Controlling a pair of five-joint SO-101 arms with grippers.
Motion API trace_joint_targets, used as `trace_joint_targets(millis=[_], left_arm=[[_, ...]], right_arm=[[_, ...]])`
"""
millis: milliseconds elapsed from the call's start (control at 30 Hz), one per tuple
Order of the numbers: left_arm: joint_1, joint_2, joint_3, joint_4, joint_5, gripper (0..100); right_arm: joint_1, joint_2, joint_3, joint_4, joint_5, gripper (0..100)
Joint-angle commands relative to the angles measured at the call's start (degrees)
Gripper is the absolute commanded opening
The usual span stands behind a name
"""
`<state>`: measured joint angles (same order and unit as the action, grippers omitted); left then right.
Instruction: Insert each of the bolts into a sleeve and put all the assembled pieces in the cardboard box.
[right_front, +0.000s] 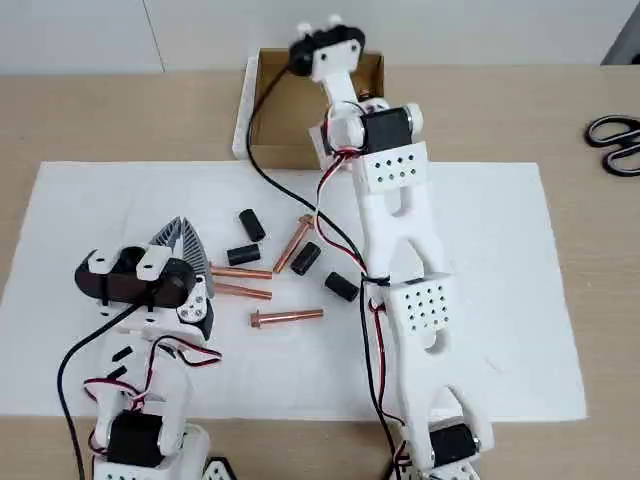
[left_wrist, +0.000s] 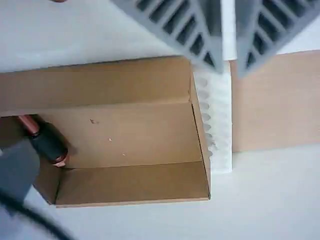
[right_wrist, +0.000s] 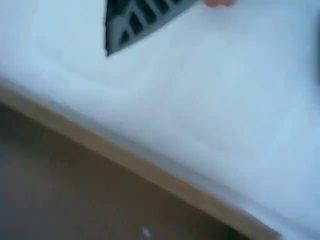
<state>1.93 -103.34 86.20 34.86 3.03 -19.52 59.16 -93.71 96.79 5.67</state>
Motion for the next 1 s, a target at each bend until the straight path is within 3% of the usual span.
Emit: trace_joint_targets(millis=[0,167,500,567,800,967], left_arm=[[-0.2,-0.6,-0.2,-1.4,-0.1,1],[-0.2,-0.6,-0.2,-1.2,-0.1,1],[-0.8,-0.5,0.4,-0.6,-0.3,1],[-5.6,-0.5,0.8,1.1,-0.4,1],[-32.3,-0.5,1.3,0.5,0.0,1],[-50.2,-0.5,1.4,2.6,2.1,1]], right_arm=[[-0.9,-9.1,1.9,0.6,-0.2,16.3],[-2.1,-20.7,16.0,0.6,-0.2,16.4],[-4.2,-44.5,61.5,0.2,-0.2,16.4],[-4.7,-46.2,66.5,0.2,-0.3,16.4],[-5.0,-48.5,68.8,-0.1,-0.3,16.3],[-10.1,-48.7,71.2,-0.1,0.2,16.3]])
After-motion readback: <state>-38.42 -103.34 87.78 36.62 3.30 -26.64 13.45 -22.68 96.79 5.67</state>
